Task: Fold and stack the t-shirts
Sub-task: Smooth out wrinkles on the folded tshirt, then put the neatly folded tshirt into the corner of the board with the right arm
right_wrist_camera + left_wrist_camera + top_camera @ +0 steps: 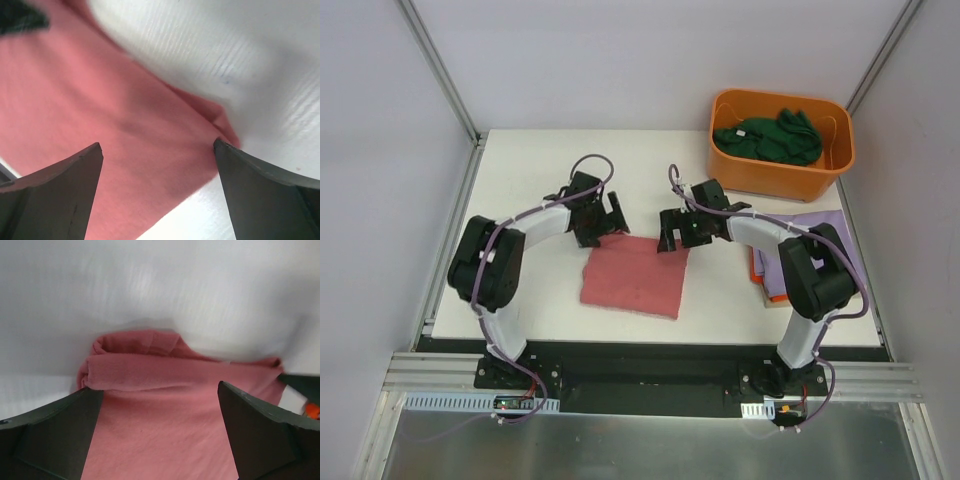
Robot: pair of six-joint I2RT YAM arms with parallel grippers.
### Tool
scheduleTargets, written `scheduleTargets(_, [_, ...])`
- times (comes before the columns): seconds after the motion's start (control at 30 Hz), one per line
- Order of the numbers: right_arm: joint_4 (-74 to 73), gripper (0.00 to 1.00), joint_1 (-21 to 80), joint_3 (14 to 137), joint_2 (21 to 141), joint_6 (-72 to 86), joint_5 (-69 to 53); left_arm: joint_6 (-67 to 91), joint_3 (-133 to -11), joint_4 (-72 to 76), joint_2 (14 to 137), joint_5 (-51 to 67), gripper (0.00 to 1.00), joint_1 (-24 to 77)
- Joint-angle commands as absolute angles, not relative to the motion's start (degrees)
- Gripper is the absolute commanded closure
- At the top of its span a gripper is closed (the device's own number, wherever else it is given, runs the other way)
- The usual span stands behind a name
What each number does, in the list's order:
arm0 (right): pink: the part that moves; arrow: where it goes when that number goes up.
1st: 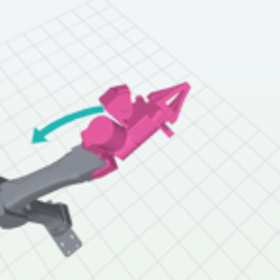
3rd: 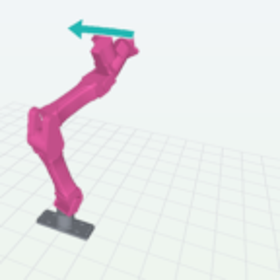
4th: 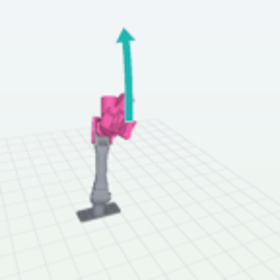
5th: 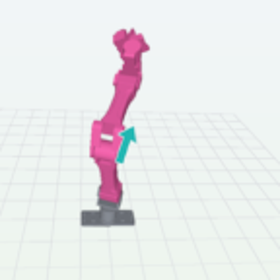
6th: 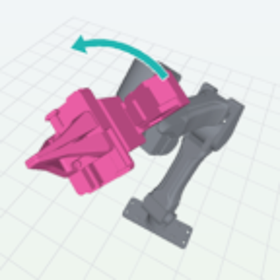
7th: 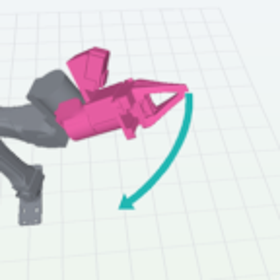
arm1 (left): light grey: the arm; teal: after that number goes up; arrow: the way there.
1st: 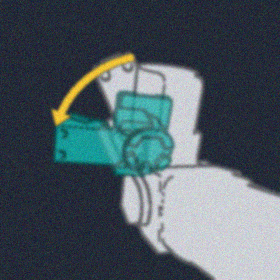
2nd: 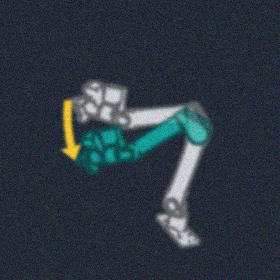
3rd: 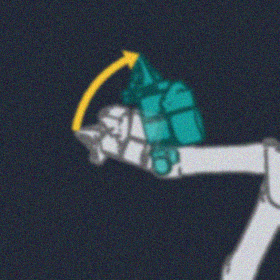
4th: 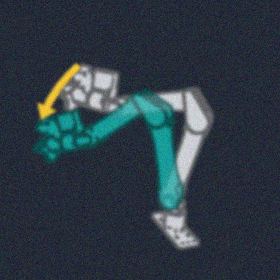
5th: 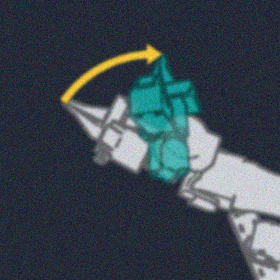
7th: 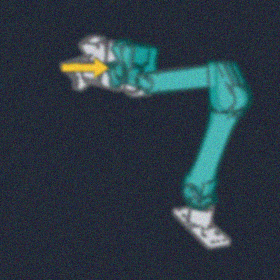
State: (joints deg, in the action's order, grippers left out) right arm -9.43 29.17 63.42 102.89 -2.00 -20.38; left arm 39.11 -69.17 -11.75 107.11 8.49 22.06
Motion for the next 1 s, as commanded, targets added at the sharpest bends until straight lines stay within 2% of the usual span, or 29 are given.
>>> scheduleTargets(0.0, [-14.8, 0.04, 28.2, 66.2, 100.7, -7.0, -17.9, 44.0, -56.5, -18.8, 95.7, 3.8, 0.01, 23.5])
scheduleTargets(0.13, [-16.5, 0.04, 28.3, 65.0, 92.0, -7.7, -15.7, 45.3, -51.5, -18.9, 84.8, 0.4, 0.01, 25.7])
scheduleTargets(0.3, [-14.4, 0.04, 27.8, 57.4, 75.7, -0.1, -7.7, 44.5, -51.3, -21.7, 75.1, -7.5, 0.01, 25.7])
scheduleTargets(0.47, [-13.1, 0.04, 27.1, 49.5, 67.0, 3.3, -8.2, 45.0, -50.0, -26.7, 65.2, -14.3, 0.01, 25.6])
scheduleTargets(0.6, [-12.8, 0.04, 28.6, 47.6, 69.4, 4.7, -15.4, 45.3, -45.4, -28.6, 56.8, -15.3, 0.01, 25.4])
scheduleTargets(0.77, [-17.1, 0.04, 36.4, 50.7, 76.9, 7.3, -2.7, 47.1, -39.5, -30.3, 49.8, -14.9, 0.01, 25.4])
scheduleTargets(0.97, [-19.0, 0.04, 43.3, 56.5, 88.6, 9.7, 9.5, 47.3, -36.8, -31.0, 49.0, -14.8, 0.01, 25.4])
